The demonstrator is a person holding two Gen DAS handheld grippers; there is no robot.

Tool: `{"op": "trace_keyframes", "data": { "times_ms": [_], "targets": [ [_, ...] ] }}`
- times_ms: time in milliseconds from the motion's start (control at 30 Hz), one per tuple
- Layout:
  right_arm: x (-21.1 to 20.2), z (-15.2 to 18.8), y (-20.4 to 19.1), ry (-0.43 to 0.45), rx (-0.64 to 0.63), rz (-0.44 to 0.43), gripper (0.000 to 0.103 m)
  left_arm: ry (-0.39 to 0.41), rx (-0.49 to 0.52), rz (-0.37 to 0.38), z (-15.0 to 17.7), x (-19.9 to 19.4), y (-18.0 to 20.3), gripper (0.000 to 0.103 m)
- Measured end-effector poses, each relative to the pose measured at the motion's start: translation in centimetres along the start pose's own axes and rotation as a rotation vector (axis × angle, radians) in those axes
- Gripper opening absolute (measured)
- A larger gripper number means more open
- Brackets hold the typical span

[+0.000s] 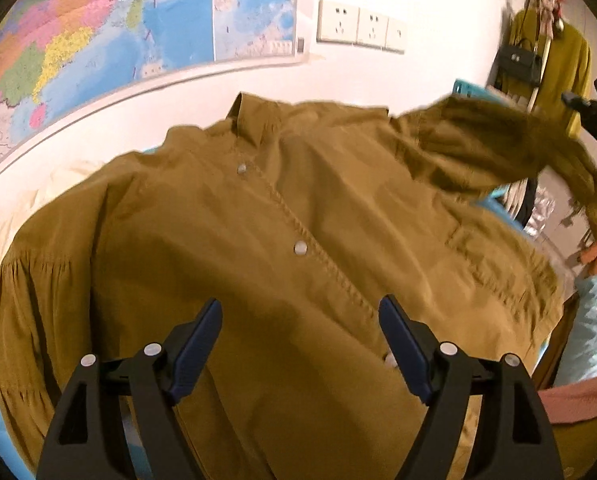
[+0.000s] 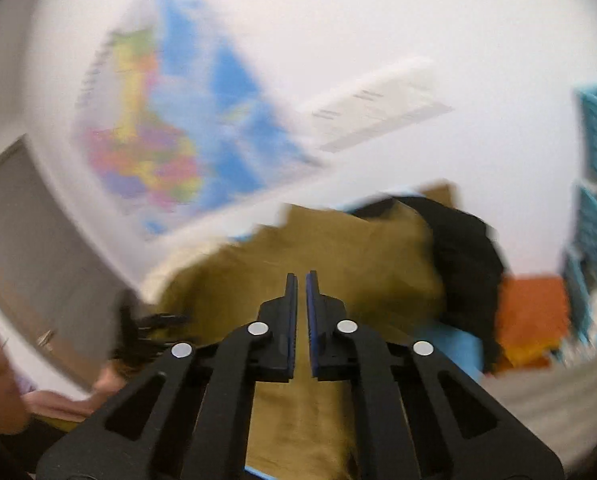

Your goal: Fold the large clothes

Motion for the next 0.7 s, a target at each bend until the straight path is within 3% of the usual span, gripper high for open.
{"op": "trace_keyframes", "data": {
  "times_ms": [100,167,233,267,300,333,367,467,567,633,667,700],
  "targets": [
    [2.1,-0.7,-6.0,-0.038,-0.118,-0.079,0.001,0.030,-0.005,0.014,-0.8,-0.4,-0.6,0.079],
    [4.4,-0.3,-8.4,-0.070,-0.195,-0.049,0.004,0.035,-0.013,0.013,-0.9,-0.5,-1.1,0.080],
    [6.1,0.0,-7.7,-0.089,-0.200,0.007,0.025,0.027,-0.021,0.021,-0.5,-0.3,-1.5,0.080],
    [7.0,0.4,-6.4,-0.096,-0.214,0.096,0.057,0.020,-0.022,0.022,-0.1,-0.2,-1.7,0.080],
    [7.9,1.1,-4.1,-0.096,-0.231,0.242,0.075,0.014,-0.025,0.022,0.1,-0.1,-2.0,0.080],
    [8.7,2.0,-2.0,-0.114,-0.252,0.365,0.075,0.005,-0.030,0.027,0.5,0.1,-2.3,0.080],
    [9.1,2.8,-0.5,-0.139,-0.259,0.429,0.073,-0.001,-0.032,0.032,0.8,0.2,-2.4,0.080],
    [10.0,7.1,7.0,-0.264,-0.120,0.571,0.072,-0.014,-0.033,0.036,1.5,0.5,-2.9,0.080],
    [9.7,12.0,12.6,-0.367,0.000,0.635,0.070,-0.017,-0.043,0.056,1.6,0.9,-3.2,0.081],
    [9.7,13.6,13.4,-0.393,0.025,0.603,0.033,-0.018,-0.045,0.065,1.5,1.3,-3.1,0.081],
    [9.8,13.9,13.4,-0.390,0.071,0.541,0.007,-0.019,-0.045,0.069,1.5,1.4,-3.0,0.081],
    [9.5,13.5,13.2,-0.379,0.130,0.480,0.007,-0.021,-0.044,0.073,1.4,1.6,-2.9,0.081]
  ]
}}
Point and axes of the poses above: each gripper's, at about its wrist camera, not at the fingertips, and x roughly the way its jaws point, y to its right, z to its underside, the point moved 8 cm from there along x, roughly the way its jaws point, and after that the axes turned 10 degrees about z, right-handed, at the moved point
